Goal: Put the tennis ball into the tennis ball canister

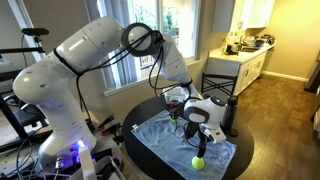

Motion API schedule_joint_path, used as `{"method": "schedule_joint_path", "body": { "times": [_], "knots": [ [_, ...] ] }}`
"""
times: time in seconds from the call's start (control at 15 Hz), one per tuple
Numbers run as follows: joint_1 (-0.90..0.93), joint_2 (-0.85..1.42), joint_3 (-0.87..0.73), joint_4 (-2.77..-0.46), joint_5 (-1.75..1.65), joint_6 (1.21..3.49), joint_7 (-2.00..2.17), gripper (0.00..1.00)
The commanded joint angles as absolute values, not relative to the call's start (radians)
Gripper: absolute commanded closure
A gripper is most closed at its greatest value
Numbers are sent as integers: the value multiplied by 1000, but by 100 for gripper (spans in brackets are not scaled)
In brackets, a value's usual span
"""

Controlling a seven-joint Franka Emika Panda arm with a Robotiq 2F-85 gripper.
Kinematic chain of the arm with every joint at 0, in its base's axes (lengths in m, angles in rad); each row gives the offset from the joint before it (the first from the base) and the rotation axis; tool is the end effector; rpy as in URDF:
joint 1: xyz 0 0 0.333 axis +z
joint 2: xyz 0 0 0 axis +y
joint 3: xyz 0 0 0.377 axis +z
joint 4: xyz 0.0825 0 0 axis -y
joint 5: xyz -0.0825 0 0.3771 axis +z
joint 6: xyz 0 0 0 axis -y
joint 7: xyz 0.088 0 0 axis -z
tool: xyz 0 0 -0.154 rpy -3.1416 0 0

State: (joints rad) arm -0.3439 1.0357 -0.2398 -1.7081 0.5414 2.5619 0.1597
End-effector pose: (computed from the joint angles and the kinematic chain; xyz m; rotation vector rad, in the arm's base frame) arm 0.5529 -0.3541 -0.0135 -2.5983 1.6260 0.1592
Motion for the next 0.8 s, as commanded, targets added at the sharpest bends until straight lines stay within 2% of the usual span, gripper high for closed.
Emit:
{"method": "schedule_joint_path", "body": {
  "times": [0.0,0.73],
  "knots": [
    [-344,1117,-243,-1645,439,2592,218,0],
    [-372,1251,-217,-1517,369,2609,215,0]
  ]
}}
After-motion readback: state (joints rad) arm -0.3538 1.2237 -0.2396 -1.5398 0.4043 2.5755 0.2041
